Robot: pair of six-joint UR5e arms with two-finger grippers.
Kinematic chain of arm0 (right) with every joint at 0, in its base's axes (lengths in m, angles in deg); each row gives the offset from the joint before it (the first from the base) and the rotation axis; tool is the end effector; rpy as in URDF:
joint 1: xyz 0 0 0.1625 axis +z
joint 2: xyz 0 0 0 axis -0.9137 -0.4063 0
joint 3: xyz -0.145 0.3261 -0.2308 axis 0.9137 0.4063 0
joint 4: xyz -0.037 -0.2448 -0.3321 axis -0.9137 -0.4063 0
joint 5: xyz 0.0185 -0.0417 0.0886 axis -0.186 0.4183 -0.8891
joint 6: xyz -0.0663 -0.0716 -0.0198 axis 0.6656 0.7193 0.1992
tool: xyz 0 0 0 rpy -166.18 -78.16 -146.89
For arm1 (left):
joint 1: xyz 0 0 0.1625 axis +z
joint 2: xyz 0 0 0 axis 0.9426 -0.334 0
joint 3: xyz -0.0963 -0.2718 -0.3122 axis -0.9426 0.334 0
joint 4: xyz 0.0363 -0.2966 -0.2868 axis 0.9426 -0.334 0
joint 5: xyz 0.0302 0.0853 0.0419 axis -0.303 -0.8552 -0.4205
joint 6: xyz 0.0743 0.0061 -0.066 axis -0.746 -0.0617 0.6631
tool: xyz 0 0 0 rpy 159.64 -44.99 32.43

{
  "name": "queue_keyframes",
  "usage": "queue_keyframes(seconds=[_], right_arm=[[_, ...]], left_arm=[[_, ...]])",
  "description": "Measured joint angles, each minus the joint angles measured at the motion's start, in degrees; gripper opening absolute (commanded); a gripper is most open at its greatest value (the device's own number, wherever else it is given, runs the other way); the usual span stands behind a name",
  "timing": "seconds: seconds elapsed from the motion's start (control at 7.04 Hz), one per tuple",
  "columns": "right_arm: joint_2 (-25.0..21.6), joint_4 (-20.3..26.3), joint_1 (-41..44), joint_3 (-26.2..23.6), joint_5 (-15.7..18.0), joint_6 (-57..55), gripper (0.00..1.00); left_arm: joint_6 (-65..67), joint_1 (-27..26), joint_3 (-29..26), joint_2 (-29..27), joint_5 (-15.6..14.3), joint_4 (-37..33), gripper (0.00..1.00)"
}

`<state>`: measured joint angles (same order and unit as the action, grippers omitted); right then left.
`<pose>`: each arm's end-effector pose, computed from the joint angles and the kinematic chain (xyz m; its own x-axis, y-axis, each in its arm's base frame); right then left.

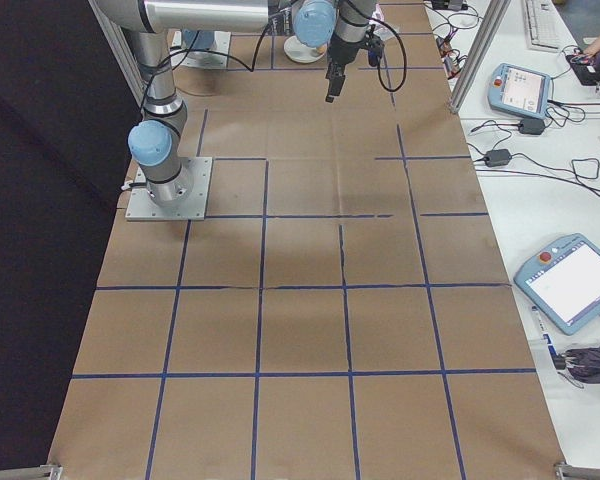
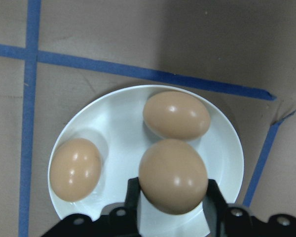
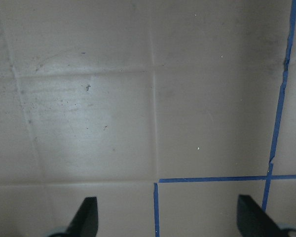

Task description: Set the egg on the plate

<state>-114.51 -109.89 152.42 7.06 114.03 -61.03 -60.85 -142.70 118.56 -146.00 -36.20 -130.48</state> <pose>0.1026 -0.5399 0.4620 -0.9983 0.0479 -0.0344 0.0403 0.9799 0.1953 0.0011 -0.4786 0.2286 -0.9701 -0.1987 0.1394 -0.1759 0.9713 0.1598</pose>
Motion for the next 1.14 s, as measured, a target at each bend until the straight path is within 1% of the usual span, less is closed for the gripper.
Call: queue_keyframes(seconds=[0.28,0.57,0.71,0.85,1.14], right_arm=[[0.0,0.0,0.0,0.0,0.02,0.0,1.0],[-0.03,0.0,0.0,0.0,0.03,0.0,1.0],[-0.04,0.0,0.0,0.0,0.05,0.0,1.0],[-0.04,0.0,0.0,0.0,0.02,0.0,1.0],[-0.04,0.0,0.0,0.0,0.0,0.0,1.0]], left_arm=[[0.22,-0.04,0.33,0.75,-0.2,-0.37,1.0],[0.94,-0.14,-0.58,4.05,-0.59,-1.98,1.0],[1.13,-0.81,-2.39,5.9,-1.62,-4.62,1.0],[1.58,-2.62,-5.55,7.02,-3.25,-8.41,1.0],[4.95,-8.1,-13.77,7.6,-5.46,-17.72,1.0]])
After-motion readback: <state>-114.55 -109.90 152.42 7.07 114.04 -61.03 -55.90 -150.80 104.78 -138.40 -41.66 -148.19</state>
